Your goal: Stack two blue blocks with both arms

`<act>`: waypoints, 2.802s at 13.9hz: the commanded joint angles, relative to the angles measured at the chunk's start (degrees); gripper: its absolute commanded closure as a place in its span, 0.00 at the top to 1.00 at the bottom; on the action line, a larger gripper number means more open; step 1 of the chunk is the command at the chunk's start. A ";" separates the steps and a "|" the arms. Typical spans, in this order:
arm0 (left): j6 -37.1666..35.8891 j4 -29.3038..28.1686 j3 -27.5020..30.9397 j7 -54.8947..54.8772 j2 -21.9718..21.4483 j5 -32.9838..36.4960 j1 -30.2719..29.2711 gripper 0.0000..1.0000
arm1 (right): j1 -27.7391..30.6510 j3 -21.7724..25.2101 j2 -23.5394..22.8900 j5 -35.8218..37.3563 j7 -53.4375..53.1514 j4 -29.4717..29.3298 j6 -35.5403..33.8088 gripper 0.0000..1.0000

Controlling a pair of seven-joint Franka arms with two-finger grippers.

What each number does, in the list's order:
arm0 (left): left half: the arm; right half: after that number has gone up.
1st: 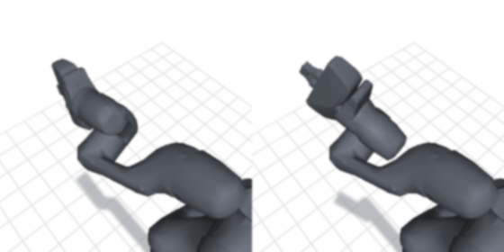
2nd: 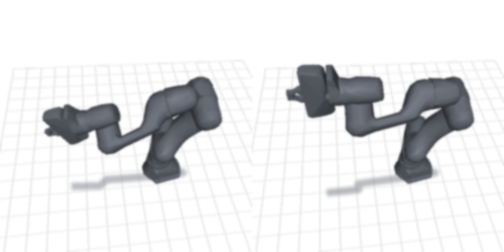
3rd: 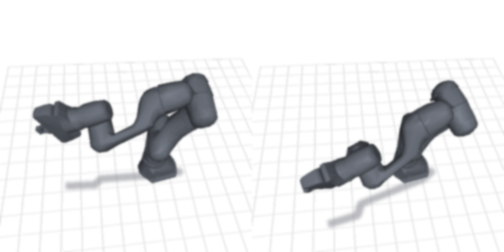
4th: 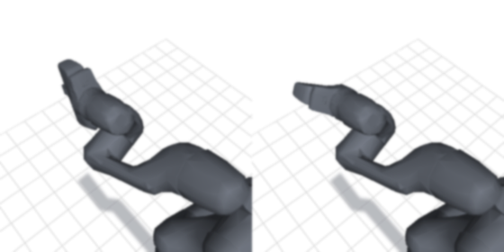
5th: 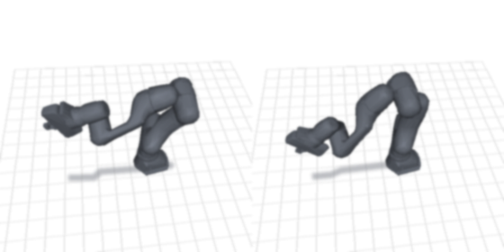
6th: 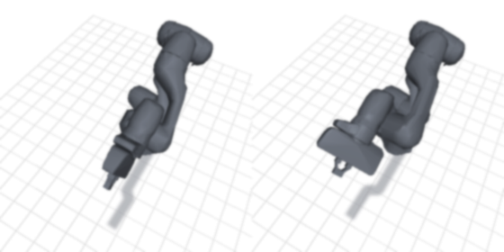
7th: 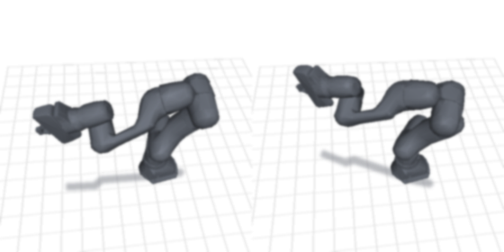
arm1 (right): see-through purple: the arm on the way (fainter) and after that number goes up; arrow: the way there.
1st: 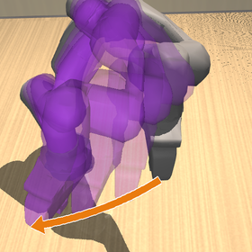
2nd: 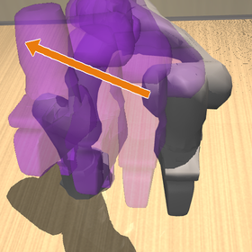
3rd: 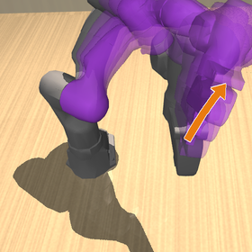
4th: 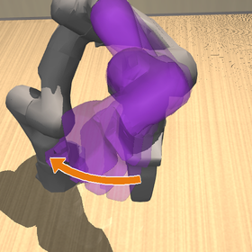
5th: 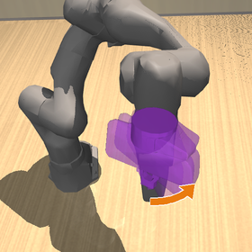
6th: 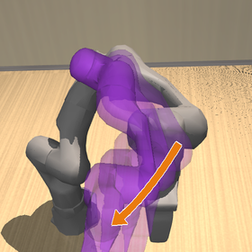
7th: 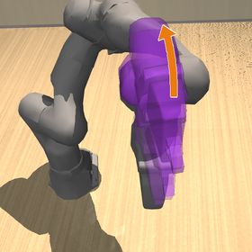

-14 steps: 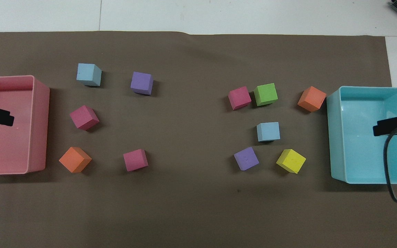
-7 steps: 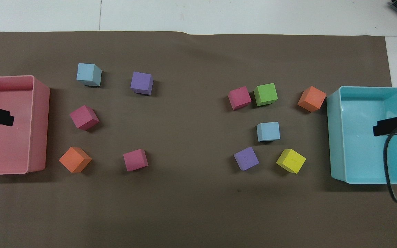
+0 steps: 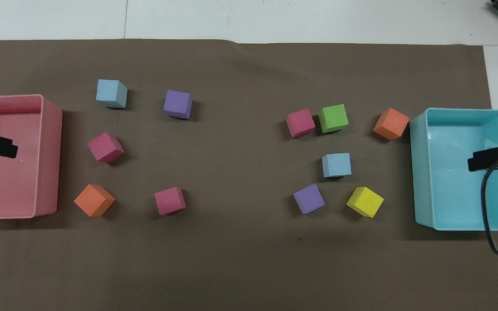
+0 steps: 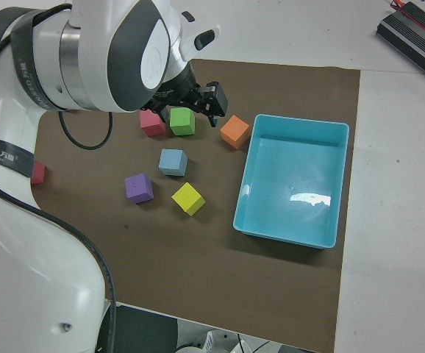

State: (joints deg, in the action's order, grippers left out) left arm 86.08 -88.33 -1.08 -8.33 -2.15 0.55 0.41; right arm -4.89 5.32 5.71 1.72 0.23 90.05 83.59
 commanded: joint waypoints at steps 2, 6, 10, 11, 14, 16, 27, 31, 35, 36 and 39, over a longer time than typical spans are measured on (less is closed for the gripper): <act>0.23 -0.88 -0.50 -0.01 -1.01 0.51 -0.85 1.00 | 0.94 -0.66 1.14 1.01 1.35 0.82 -0.53 1.00; 0.23 -0.79 -0.50 -0.01 -1.01 0.51 -0.85 1.00 | 0.85 -0.66 1.14 0.92 1.17 0.82 -0.44 1.00; 0.23 -0.79 -0.50 -0.01 -1.01 0.51 -0.85 1.00 | 1.11 -0.48 0.97 0.04 1.26 0.65 -0.36 1.00; 0.23 -0.79 -0.50 -0.01 -1.01 0.51 -0.85 1.00 | 1.11 -0.66 0.97 0.04 1.61 0.65 -0.62 1.00; 0.23 -0.79 -0.50 -0.01 -1.01 0.51 -0.85 1.00 | 0.67 -1.10 0.97 -0.04 1.70 0.74 0.00 1.00; 0.23 -0.88 -0.50 -0.01 -1.01 0.51 -0.85 1.00 | 0.50 -1.10 2.19 -0.13 1.79 3.09 0.34 1.00; 0.23 -0.88 -0.50 -0.01 -1.01 0.51 -0.85 1.00 | -7.40 -1.54 -4.38 -0.92 -0.57 16.02 21.42 1.00; 0.23 -0.79 -0.50 -0.01 -1.01 0.51 -0.85 1.00 | -11.18 -1.54 -9.49 -0.92 -6.98 19.70 30.02 1.00; 0.23 -0.88 -0.50 -0.01 -1.01 0.51 -0.85 1.00 | -11.81 -1.54 -11.51 -1.01 -8.93 26.47 39.52 1.00; 0.23 -0.88 -0.50 -0.01 -1.01 0.51 -0.85 1.00 | -11.81 -1.54 -11.78 -1.01 -9.02 27.62 41.55 1.00; 0.23 -0.88 -0.50 -0.01 -1.01 0.51 -0.85 1.00 | -11.90 -1.54 -14.23 -4.33 -8.85 28.16 44.19 1.00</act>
State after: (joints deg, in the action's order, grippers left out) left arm 86.08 -88.33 -1.08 -8.33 -2.15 0.55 0.41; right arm -16.76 3.76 -7.91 0.46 -8.13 117.30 125.49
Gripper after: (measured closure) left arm 0.000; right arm 0.000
